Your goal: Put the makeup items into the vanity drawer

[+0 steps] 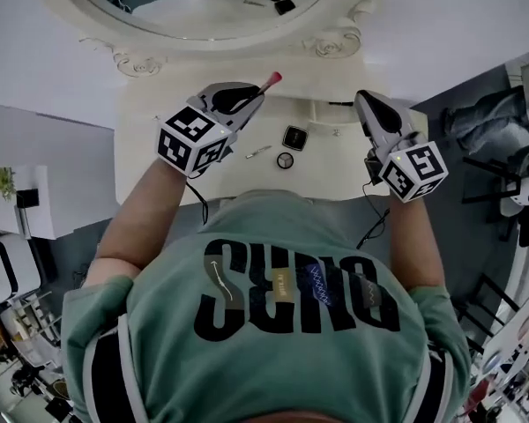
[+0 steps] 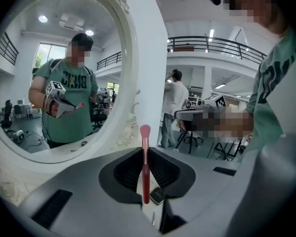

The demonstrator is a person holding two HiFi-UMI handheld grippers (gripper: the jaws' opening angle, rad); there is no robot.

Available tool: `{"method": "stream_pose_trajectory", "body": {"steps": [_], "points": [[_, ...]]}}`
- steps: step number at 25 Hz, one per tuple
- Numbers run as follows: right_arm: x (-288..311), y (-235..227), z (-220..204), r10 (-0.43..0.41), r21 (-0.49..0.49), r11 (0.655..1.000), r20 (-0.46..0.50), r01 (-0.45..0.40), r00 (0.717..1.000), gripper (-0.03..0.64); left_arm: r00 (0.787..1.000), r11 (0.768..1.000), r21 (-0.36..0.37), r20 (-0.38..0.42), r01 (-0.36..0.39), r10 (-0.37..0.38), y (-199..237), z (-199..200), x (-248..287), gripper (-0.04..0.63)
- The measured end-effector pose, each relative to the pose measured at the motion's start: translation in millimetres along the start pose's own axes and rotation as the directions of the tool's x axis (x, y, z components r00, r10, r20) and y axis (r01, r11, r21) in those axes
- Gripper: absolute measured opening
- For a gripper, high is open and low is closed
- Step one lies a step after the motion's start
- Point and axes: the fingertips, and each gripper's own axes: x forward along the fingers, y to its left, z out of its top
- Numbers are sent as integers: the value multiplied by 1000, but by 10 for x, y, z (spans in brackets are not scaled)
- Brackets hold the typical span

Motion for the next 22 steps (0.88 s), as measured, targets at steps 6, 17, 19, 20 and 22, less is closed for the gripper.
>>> {"method": "stream_pose_trajectory", "body": {"steps": [6,17,19,20,22], "points": [[-440,-529,-374,-98,41,994,-15,98,995,9,990,991,44,-78,124,-121,-372,-126,983,46],[-1413,-1025,-1039,-246,130,958,-80,255,966,9,916,931,229,-351,284,-193,-924,-920,2478,46],[-1553,-1073,-1130,-260,140,952,-88,270,962,9,905,921,257,-387,293,-180,-950,-1017,2615,46],[-1616,-1088,-1167,-266,143,950,-92,277,960,9,899,916,269,-402,297,-174,-958,-1060,2661,46],[-1720,-1103,-1220,-276,148,946,-97,288,956,9,889,908,286,-427,306,-164,-960,-1151,2725,48]]}}
